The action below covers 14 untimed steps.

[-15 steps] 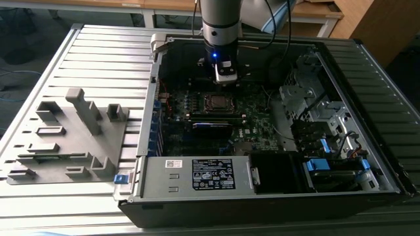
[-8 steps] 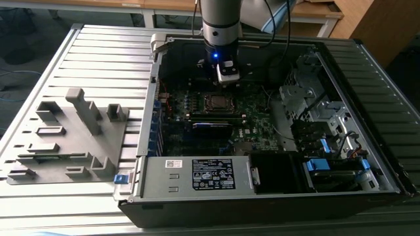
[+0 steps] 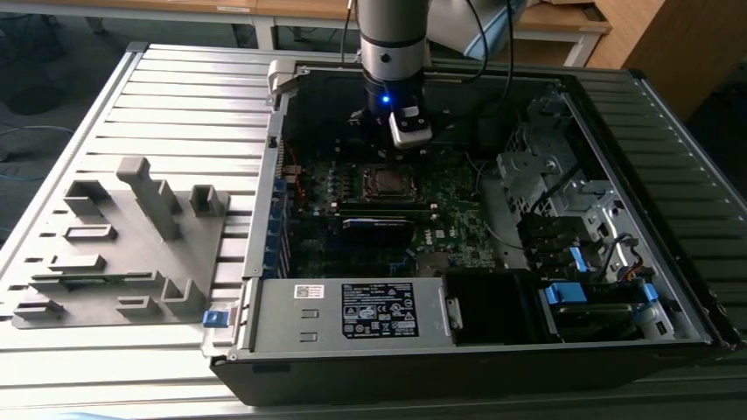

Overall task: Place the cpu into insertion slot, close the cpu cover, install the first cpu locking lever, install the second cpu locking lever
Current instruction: 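Install the first cpu locking lever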

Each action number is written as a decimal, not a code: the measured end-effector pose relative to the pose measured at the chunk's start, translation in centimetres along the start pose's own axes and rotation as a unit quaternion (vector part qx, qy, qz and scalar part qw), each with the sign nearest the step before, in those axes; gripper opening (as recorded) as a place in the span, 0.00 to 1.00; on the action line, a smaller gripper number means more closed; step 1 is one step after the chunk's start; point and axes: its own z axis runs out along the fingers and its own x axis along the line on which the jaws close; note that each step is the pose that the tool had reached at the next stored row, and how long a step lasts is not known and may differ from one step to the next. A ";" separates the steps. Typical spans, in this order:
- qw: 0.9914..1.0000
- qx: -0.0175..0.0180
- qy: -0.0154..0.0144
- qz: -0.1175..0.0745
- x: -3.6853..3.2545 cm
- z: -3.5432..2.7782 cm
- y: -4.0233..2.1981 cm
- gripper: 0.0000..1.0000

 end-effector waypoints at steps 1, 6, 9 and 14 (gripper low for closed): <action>1.000 0.000 0.000 -0.002 0.00 0.00 0.00 0.11; 1.000 0.000 0.000 -0.002 0.00 -0.01 0.00 0.11; 1.000 0.001 0.002 -0.002 -0.01 0.01 0.01 0.11; 1.000 0.008 0.024 -0.004 -0.04 0.02 0.01 0.11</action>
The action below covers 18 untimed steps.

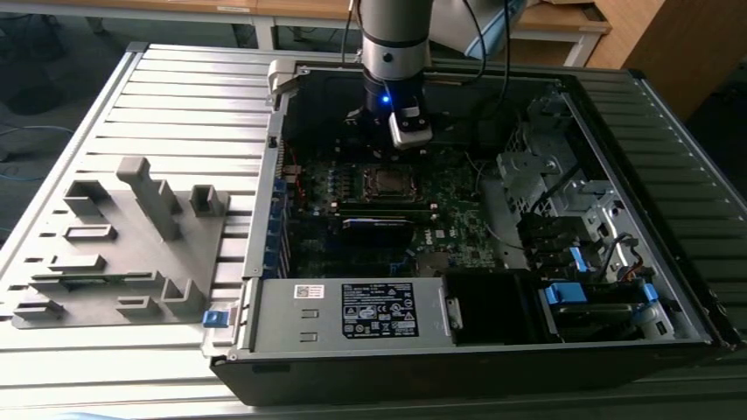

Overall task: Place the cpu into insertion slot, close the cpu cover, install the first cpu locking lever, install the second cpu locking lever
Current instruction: 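Install the first cpu locking lever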

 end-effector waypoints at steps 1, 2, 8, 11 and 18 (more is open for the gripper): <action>1.000 0.000 0.000 0.000 0.00 0.00 0.00 0.11; 1.000 0.000 0.001 0.000 -0.01 0.00 0.00 0.11; 1.000 -0.004 0.002 -0.012 -0.25 0.03 0.08 0.11; 1.000 -0.004 0.002 -0.026 -0.41 0.04 0.13 0.11; 0.998 -0.006 0.003 -0.061 -0.55 0.10 0.17 0.11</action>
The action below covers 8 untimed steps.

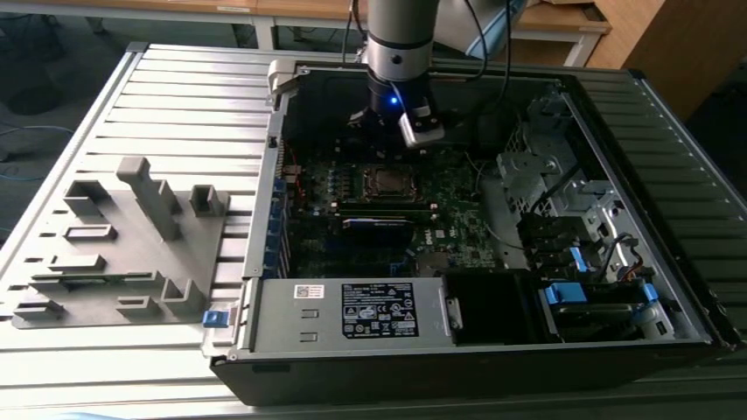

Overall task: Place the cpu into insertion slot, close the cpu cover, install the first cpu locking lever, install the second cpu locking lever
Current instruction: 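Install the first cpu locking lever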

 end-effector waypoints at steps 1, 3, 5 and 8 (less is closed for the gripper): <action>1.000 0.000 0.000 -0.004 -0.01 0.00 0.00 0.11; 1.000 -0.001 0.000 -0.013 -0.03 0.02 0.01 0.11; 1.000 -0.001 0.001 -0.017 -0.05 0.02 -0.07 0.11; 1.000 -0.001 0.001 -0.018 -0.12 0.02 -0.41 0.11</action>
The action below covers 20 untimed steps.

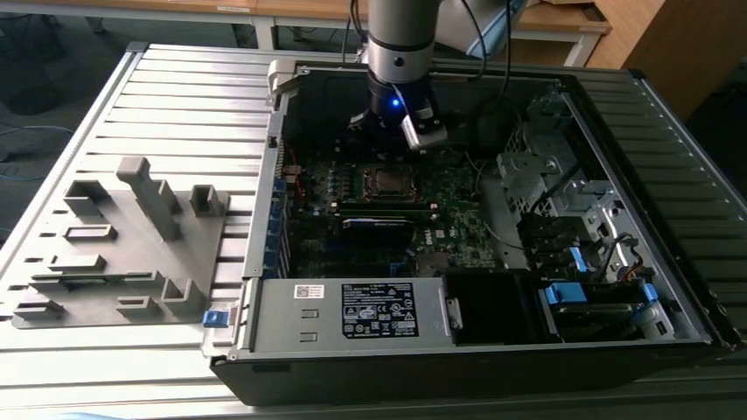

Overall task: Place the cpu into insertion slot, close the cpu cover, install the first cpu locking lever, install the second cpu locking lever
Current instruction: 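Install the first cpu locking lever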

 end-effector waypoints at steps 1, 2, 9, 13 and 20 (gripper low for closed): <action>1.000 0.000 0.000 0.000 -0.02 -0.01 -0.17 0.11; 1.000 0.000 0.000 0.000 -0.06 -0.01 -0.35 0.11; 1.000 -0.002 0.000 0.000 -0.27 -0.03 -1.78 0.11; 1.000 -0.002 0.000 0.000 -0.27 -0.08 -1.84 0.11; 1.000 -0.005 0.001 0.000 -0.31 -0.57 -1.82 0.11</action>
